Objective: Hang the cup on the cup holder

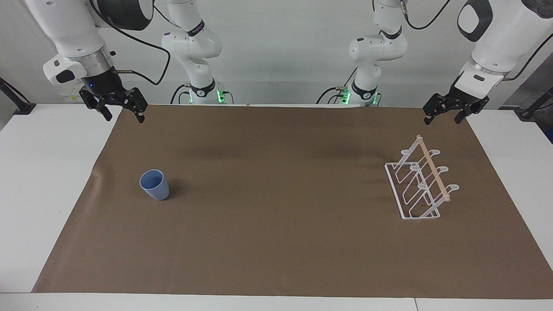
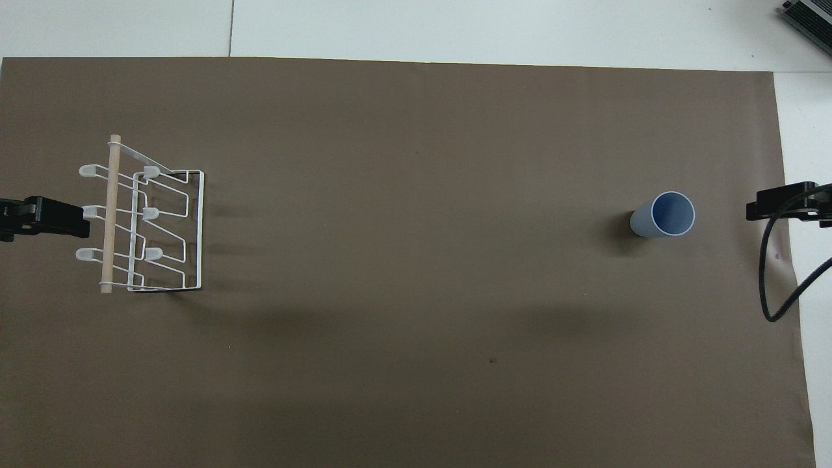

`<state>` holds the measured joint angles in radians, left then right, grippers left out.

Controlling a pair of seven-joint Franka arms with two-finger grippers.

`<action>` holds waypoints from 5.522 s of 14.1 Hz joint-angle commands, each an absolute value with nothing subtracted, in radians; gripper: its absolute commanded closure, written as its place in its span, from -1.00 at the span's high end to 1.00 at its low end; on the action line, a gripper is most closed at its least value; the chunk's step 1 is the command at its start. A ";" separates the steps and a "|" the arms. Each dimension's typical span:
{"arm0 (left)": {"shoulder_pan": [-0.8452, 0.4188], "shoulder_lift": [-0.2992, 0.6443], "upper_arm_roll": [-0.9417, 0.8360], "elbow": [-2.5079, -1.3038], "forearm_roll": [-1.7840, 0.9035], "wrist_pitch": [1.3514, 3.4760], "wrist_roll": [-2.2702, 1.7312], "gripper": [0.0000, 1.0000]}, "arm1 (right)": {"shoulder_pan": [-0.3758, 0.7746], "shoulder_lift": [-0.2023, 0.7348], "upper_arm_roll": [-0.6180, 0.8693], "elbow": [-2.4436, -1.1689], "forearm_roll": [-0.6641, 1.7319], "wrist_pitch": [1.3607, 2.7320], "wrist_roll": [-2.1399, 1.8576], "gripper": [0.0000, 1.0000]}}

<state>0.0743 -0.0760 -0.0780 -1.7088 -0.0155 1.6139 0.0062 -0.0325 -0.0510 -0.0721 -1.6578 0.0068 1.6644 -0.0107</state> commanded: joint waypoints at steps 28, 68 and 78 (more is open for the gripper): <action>0.084 -0.092 -0.083 -1.729 -0.008 1.620 0.006 1.00 | 0.057 0.121 -0.064 -2.072 0.005 2.315 -0.143 1.00; 0.072 -0.110 -0.129 -1.660 -0.325 1.518 -0.407 1.00 | 0.222 0.097 0.132 -2.100 1.197 2.451 -0.671 -1.00; 0.038 -0.250 -0.130 -2.005 -0.776 1.939 -0.907 1.00 | 0.285 0.052 0.202 -2.082 2.011 2.355 -0.931 -1.00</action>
<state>0.0644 -0.1804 -0.1397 -1.8910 -0.7103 1.8418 -0.8694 0.2954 0.0744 0.1939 -2.0758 1.9312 2.3910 -0.9127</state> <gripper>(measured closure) 0.000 0.956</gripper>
